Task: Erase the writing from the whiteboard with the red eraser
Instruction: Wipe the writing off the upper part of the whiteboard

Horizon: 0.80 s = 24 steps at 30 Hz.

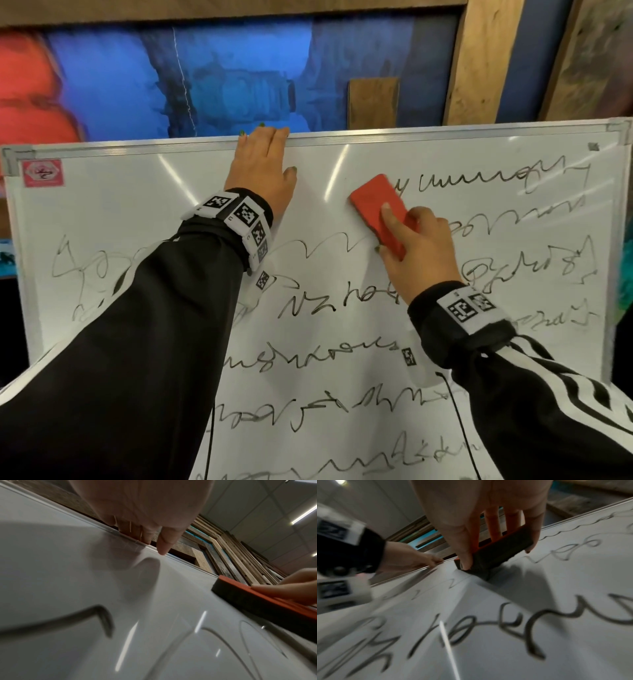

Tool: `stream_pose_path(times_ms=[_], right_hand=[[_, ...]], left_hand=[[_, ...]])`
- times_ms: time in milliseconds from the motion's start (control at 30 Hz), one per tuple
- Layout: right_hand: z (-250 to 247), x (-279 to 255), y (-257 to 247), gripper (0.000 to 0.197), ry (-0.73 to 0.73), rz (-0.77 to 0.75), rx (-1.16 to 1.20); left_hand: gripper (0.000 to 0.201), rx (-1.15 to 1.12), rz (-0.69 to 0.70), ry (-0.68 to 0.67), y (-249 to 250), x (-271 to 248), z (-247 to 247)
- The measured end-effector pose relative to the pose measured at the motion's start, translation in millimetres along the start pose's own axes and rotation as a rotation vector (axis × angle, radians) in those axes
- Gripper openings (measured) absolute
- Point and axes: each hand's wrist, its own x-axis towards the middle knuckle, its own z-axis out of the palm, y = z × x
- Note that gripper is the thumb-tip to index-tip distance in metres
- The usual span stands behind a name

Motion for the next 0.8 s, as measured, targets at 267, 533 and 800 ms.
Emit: stream_pose_path(times_ms=[267, 533, 800], right_hand=[[-1.3, -11.8, 14.3, 0.06, 0.071, 0.112, -0.006], [22.6, 5.4, -48.2, 0.061, -0.062, -0.112, 0.052], [16.1, 9.8, -44.8, 0.06, -0.073, -0.107, -0.007]], left_hand=[[0.056, 0.026, 0.011, -0.038, -3.4, 0.6, -1.4], [0.055, 0.0, 0.003, -0.042, -1.8, 1.8, -3.1], [0.054, 0.014, 0.008, -0.068, -2.4, 1.9, -8.1]])
